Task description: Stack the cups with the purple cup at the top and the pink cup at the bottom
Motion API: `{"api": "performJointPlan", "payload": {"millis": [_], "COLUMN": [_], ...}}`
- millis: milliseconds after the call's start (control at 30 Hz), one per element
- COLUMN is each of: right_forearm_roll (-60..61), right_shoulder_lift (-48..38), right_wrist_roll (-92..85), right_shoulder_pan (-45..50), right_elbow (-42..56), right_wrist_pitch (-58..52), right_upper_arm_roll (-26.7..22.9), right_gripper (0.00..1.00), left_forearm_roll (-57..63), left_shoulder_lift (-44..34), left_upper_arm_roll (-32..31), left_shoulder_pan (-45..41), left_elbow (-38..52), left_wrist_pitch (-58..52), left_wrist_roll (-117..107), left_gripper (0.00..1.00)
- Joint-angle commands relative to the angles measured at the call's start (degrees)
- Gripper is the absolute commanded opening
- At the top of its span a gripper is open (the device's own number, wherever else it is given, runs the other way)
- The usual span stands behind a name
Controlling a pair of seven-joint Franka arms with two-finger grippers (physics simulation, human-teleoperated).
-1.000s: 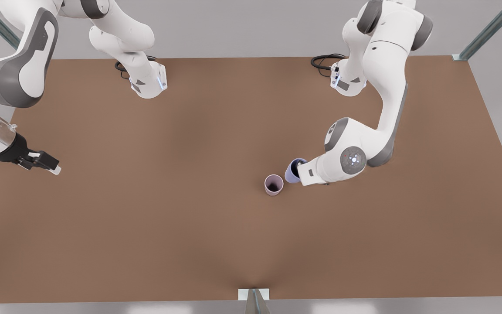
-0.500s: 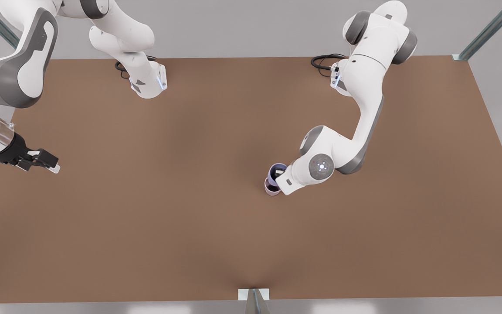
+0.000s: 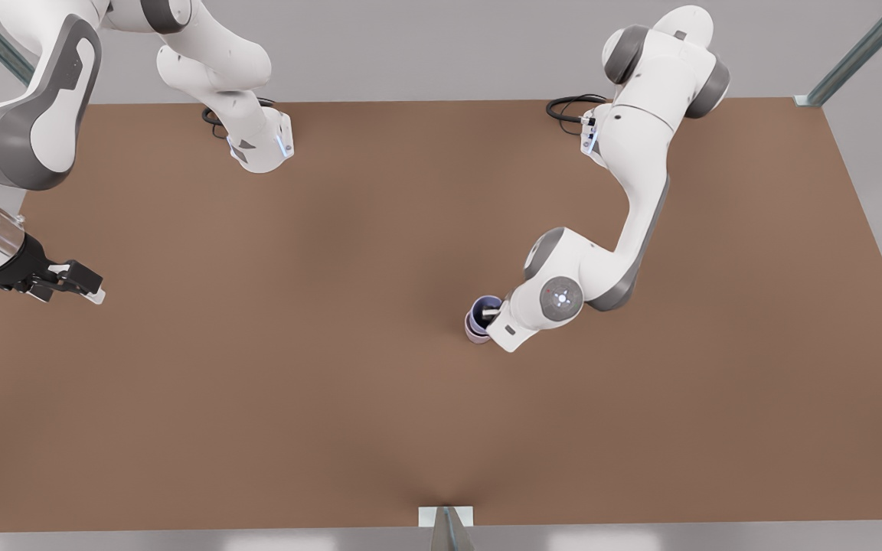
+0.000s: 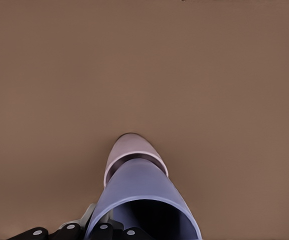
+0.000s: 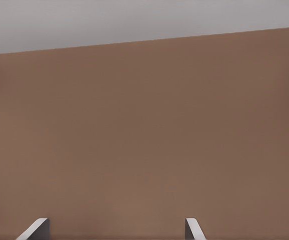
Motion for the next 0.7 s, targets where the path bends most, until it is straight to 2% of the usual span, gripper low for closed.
{"api": "performJointPlan", "payload": {"millis": [0,200,300,500,533,567,600,633,667], "right_forearm_roll": [0.0,0.2,0.2,0.2,0.2,0.2,0.2,0.2,0.2], "right_shoulder_lift": [-0.1,-0.2,-0.2,-0.2,-0.2,-0.2,-0.2,-0.2,-0.1], "right_wrist_roll": [-1.7,-1.5,-1.5,-1.5,-1.5,-1.5,-1.5,-1.5,-1.5], "right_shoulder_pan": [0.0,-0.5,-0.6,-0.6,-0.6,-0.6,-0.6,-0.6,-0.5], "right_elbow": [0.0,0.1,0.1,0.1,0.1,0.1,0.1,0.1,0.1], "right_wrist_pitch": [0.1,0.8,0.8,0.8,0.8,0.8,0.9,0.8,0.9], "right_upper_arm_roll": [0.0,-0.1,-0.1,-0.1,-0.1,-0.1,-0.1,-0.1,-0.1], "right_gripper": [1.0,1.0,1.0,1.0,1.0,1.0,1.0,1.0,1.0], "left_forearm_roll": [-0.2,-0.1,-0.1,-0.1,-0.1,-0.1,-0.1,0.0,0.0], "left_shoulder_lift": [0.1,0.4,0.4,0.3,0.3,0.3,0.3,0.3,0.2], "left_upper_arm_roll": [0.0,0.0,0.0,0.0,0.0,0.0,0.0,0.1,0.1], "left_shoulder_pan": [0.0,0.0,0.0,0.0,0.0,0.0,0.0,0.0,0.0], "left_elbow": [0.0,0.1,0.1,0.1,0.1,0.5,0.5,0.6,0.6], "left_wrist_pitch": [0.4,0.5,0.5,0.4,0.4,0.4,0.4,0.5,0.5], "left_wrist_roll": [-8.3,-8.1,-7.6,-7.7,-7.6,-7.5,-7.4,-7.4,-7.4], "left_gripper": [0.21,0.23,0.34,0.36,0.4,0.45,0.65,0.97,1.0]}}
